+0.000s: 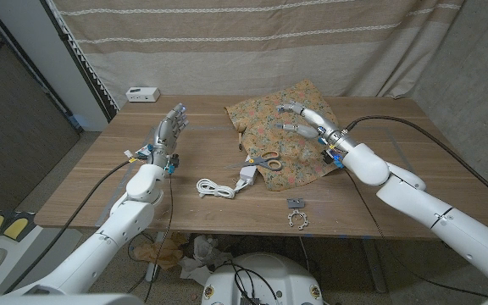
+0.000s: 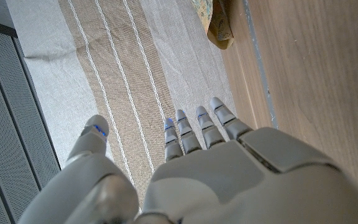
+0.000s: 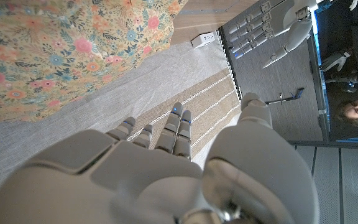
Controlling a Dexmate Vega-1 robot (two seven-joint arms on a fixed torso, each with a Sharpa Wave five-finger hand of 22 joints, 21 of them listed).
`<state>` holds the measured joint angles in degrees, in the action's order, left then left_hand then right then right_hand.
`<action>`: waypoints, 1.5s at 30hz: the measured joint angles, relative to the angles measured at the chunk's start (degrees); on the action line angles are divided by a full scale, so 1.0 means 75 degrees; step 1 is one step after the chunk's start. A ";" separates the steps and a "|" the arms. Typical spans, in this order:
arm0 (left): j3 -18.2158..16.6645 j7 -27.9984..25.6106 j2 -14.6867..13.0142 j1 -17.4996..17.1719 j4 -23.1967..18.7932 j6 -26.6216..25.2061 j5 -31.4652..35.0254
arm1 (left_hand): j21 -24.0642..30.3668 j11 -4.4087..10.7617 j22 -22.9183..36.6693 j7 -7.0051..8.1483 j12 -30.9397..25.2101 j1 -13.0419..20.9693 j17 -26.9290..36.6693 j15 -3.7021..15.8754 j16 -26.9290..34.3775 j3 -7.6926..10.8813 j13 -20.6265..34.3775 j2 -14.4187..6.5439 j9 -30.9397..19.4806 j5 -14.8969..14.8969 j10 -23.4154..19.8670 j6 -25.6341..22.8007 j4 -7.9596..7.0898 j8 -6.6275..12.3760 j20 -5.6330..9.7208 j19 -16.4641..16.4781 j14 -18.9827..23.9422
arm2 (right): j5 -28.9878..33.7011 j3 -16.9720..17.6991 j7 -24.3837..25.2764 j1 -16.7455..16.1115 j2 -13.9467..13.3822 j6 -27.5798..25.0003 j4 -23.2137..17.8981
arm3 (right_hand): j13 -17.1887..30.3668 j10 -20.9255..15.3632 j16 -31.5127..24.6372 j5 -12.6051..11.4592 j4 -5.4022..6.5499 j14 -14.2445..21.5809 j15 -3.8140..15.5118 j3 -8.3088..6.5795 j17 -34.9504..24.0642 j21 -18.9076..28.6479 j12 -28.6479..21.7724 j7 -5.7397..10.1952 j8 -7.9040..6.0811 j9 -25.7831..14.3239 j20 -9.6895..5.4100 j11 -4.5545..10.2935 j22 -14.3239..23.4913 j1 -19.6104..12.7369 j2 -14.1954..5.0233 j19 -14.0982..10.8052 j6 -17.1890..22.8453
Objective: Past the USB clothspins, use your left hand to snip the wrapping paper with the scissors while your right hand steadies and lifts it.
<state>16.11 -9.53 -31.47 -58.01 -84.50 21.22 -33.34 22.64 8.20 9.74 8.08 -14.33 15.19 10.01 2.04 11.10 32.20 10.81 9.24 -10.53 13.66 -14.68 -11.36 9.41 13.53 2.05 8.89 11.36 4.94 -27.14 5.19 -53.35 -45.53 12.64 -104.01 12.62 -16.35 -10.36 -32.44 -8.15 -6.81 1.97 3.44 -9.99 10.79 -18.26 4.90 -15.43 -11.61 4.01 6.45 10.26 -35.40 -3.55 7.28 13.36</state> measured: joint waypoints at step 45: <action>0.0184 0.0344 0.0388 0.0635 0.1042 0.0303 -0.0048 | -0.0141 -0.0019 -0.0002 0.0040 0.0112 0.0000 -0.0003 0.0041 0.0000 -0.0086 -0.0002 0.0000 0.0001 0.0000 -0.0042 -0.0040 -0.0023 -0.0082 0.0042 0.0041 -0.0040 | 0.2067 -0.0739 -0.0476 0.0183 -0.0254 -0.1330 -0.1003 | 0.0184 -0.0482 -0.0096 -0.0169 -0.0125 0.0295 -0.0072 -0.0126 0.0000 0.0038 -0.0251 0.0016 -0.0119 -0.0141 0.0210 0.0041 0.0000 -0.0754 -0.0271 -0.0040 0.0317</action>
<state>17.49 -6.95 -28.56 -53.25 -76.68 23.49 -33.70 21.58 8.06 9.72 8.38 -13.49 15.19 9.99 2.35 11.10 31.56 10.80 9.24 -10.53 13.66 -14.99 -11.66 9.24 12.92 2.36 9.20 11.06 20.44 -32.69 1.62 -51.97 -47.43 2.66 -111.53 14.00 -19.97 -11.08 -33.71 -9.08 -4.60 1.43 2.50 -9.99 11.08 -20.14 5.02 -16.33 -12.67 5.58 6.76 10.25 -41.05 -5.58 6.98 15.74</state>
